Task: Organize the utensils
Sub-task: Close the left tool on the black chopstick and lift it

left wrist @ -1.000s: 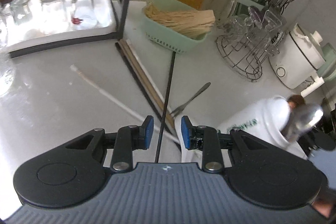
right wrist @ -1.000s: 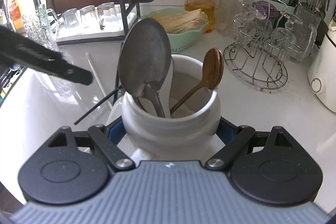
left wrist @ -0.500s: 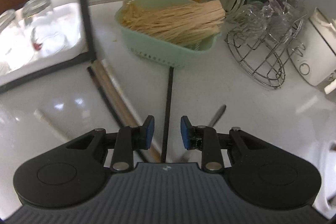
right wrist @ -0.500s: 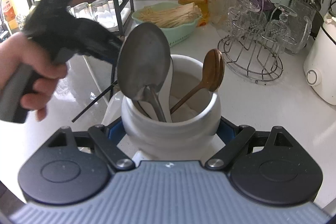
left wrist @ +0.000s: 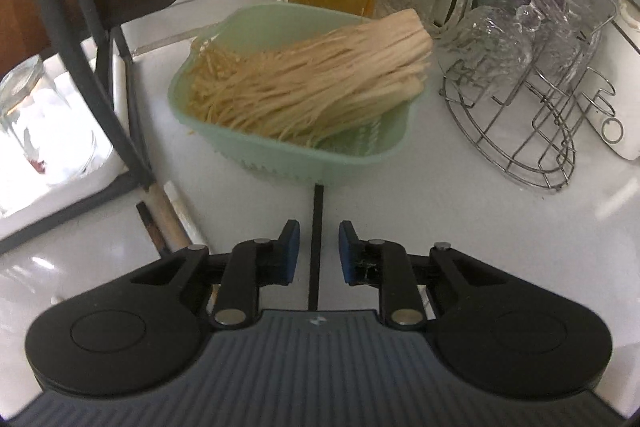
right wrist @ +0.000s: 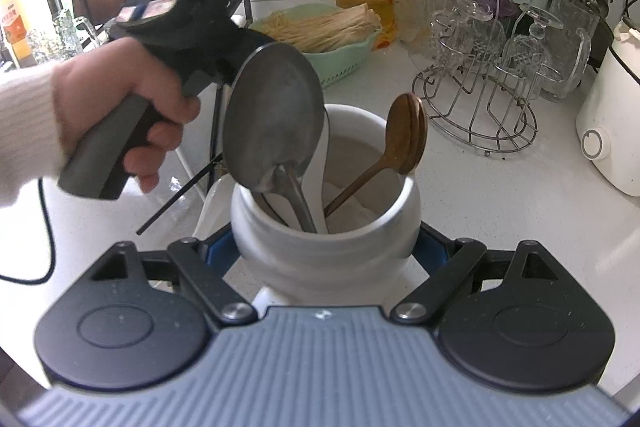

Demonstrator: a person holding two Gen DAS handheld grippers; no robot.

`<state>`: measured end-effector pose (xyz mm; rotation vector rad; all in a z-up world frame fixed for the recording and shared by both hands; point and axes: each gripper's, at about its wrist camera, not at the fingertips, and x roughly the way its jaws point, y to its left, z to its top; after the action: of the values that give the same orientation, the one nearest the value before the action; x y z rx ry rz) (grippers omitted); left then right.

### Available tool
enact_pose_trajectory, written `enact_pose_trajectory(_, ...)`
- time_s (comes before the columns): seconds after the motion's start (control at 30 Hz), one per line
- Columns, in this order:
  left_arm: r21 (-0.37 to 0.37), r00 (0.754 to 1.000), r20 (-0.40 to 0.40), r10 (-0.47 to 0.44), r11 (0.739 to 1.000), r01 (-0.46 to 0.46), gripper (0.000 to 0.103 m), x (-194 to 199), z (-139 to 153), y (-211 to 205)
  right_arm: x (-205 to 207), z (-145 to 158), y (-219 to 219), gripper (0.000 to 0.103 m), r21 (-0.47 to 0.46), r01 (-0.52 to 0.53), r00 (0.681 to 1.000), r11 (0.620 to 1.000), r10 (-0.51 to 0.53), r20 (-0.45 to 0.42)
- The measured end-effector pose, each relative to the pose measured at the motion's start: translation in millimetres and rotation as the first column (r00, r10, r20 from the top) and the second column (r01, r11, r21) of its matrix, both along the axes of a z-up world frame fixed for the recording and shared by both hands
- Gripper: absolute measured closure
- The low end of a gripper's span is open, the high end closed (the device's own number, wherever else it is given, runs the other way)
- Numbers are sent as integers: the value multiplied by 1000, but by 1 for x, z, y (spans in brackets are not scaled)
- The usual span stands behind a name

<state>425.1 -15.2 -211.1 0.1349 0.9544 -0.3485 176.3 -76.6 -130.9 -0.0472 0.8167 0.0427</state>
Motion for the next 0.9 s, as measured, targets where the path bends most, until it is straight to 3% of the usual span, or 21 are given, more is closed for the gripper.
enact_pose_trajectory(0.17, 47, 1000, -14, -17, 999, 18, 79, 12, 3, -8, 3, 1, 0, 12, 0, 6, 1000, 1000, -6, -17)
enact_pose_trajectory(0.3, 60, 999, -39, -7, 998, 10, 95, 19, 5, -12, 5, 1, 1, 12, -3, 4, 1000, 1000, -4, -24)
enact_pose_trajectory(0.37, 68, 999, -44, -10, 998, 13, 97, 20, 5, -15, 5, 1, 0, 12, -3, 4, 1000, 1000, -4, -26)
enact_pose_trajectory(0.67, 80, 998, -54, -29, 996, 33, 98, 5, 9, -15, 6, 2, 0, 12, -3, -1, 999, 1000, 1, -36)
enact_pose_trajectory(0.9, 32, 997, -72, -4, 999, 6, 98, -15, 22, 1, 8, 1, 0, 12, -4, 1, 999, 1000, -1, -40)
